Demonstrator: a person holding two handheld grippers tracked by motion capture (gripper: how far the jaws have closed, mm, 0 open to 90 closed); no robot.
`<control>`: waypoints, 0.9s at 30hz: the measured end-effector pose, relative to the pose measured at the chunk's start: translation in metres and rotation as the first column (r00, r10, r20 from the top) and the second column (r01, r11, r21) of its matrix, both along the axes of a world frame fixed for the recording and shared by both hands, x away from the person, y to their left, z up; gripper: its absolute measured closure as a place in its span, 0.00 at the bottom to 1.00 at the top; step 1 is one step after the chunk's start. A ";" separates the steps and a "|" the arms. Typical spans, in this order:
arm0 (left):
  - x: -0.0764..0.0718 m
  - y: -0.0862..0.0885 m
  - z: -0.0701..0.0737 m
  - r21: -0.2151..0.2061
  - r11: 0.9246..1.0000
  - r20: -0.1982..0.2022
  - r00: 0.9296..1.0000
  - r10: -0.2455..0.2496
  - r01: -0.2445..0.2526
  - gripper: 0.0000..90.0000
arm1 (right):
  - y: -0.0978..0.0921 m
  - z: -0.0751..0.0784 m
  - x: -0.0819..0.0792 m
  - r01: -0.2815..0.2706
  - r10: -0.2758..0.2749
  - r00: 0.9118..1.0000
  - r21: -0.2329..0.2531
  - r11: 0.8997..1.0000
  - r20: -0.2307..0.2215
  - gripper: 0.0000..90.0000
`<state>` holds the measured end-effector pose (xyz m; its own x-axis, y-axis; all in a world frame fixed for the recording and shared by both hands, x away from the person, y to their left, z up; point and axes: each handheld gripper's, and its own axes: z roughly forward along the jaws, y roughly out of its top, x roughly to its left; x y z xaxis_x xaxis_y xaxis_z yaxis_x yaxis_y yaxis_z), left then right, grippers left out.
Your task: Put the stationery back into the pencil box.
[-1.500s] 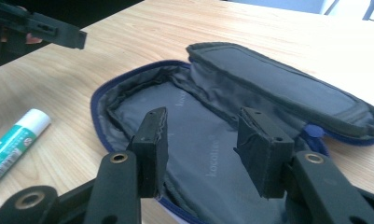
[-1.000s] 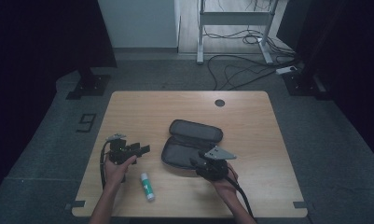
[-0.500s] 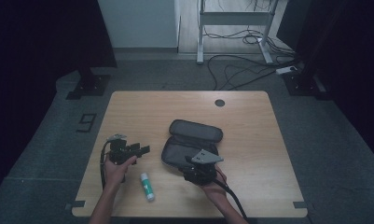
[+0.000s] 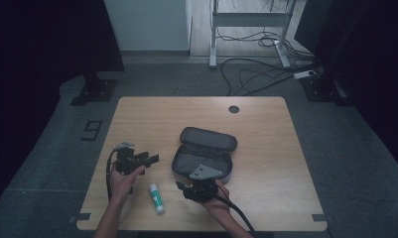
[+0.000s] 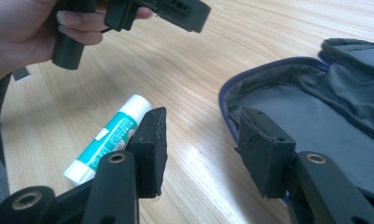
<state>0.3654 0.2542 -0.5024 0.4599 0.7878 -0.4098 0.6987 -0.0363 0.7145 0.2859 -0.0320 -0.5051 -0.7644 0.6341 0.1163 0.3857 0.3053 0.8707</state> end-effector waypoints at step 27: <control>0.000 0.002 0.001 -0.011 1.000 0.001 1.000 0.002 -0.002 0.38 | 0.042 -0.012 -0.006 -0.086 0.085 0.996 -0.029 0.996 -0.025 0.54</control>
